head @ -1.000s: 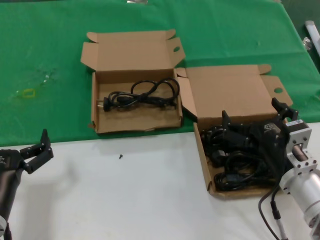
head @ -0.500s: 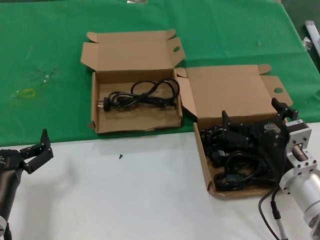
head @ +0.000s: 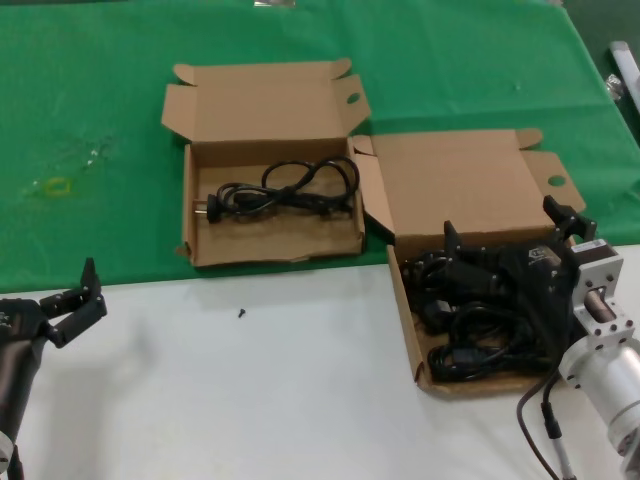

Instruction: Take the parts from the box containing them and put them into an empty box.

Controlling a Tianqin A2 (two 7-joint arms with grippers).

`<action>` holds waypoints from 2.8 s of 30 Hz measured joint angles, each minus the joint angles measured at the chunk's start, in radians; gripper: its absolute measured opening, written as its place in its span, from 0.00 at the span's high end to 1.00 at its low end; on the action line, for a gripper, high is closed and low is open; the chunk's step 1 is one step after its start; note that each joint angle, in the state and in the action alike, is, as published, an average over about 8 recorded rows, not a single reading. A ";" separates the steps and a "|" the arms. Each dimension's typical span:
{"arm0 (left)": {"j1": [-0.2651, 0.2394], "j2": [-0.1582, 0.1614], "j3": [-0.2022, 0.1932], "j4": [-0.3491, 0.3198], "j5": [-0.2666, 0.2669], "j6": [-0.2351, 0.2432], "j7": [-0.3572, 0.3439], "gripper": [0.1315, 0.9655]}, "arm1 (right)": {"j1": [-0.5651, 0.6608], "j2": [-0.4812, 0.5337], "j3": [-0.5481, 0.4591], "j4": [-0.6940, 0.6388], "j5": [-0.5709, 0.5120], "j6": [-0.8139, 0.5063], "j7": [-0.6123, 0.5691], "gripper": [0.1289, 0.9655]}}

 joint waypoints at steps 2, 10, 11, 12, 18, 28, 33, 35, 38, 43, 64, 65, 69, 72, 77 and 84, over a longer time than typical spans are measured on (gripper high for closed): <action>0.000 0.000 0.000 0.000 0.000 0.000 0.000 0.00 | 0.000 0.000 0.000 0.000 0.000 0.000 0.000 0.00; 0.000 0.000 0.000 0.000 0.000 0.000 0.000 0.00 | 0.000 0.000 0.000 0.000 0.000 0.000 0.000 0.00; 0.000 0.000 0.000 0.000 0.000 0.000 0.000 0.00 | 0.000 0.000 0.000 0.000 0.000 0.000 0.000 0.00; 0.000 0.000 0.000 0.000 0.000 0.000 0.000 0.00 | 0.000 0.000 0.000 0.000 0.000 0.000 0.000 0.00; 0.000 0.000 0.000 0.000 0.000 0.000 0.000 0.00 | 0.000 0.000 0.000 0.000 0.000 0.000 0.000 0.00; 0.000 0.000 0.000 0.000 0.000 0.000 0.000 0.00 | 0.000 0.000 0.000 0.000 0.000 0.000 0.000 0.00; 0.000 0.000 0.000 0.000 0.000 0.000 0.000 0.00 | 0.000 0.000 0.000 0.000 0.000 0.000 0.000 0.00; 0.000 0.000 0.000 0.000 0.000 0.000 0.000 0.00 | 0.000 0.000 0.000 0.000 0.000 0.000 0.000 0.00; 0.000 0.000 0.000 0.000 0.000 0.000 0.000 0.00 | 0.000 0.000 0.000 0.000 0.000 0.000 0.000 0.00; 0.000 0.000 0.000 0.000 0.000 0.000 0.000 0.00 | 0.000 0.000 0.000 0.000 0.000 0.000 0.000 0.00; 0.000 0.000 0.000 0.000 0.000 0.000 0.000 0.00 | 0.000 0.000 0.000 0.000 0.000 0.000 0.000 0.00; 0.000 0.000 0.000 0.000 0.000 0.000 0.000 0.00 | 0.000 0.000 0.000 0.000 0.000 0.000 0.000 0.00; 0.000 0.000 0.000 0.000 0.000 0.000 0.000 0.00 | 0.000 0.000 0.000 0.000 0.000 0.000 0.000 0.00; 0.000 0.000 0.000 0.000 0.000 0.000 0.000 0.00 | 0.000 0.000 0.000 0.000 0.000 0.000 0.000 0.00; 0.000 0.000 0.000 0.000 0.000 0.000 0.000 0.00 | 0.000 0.000 0.000 0.000 0.000 0.000 0.000 0.00; 0.000 0.000 0.000 0.000 0.000 0.000 0.000 0.00 | 0.000 0.000 0.000 0.000 0.000 0.000 0.000 0.00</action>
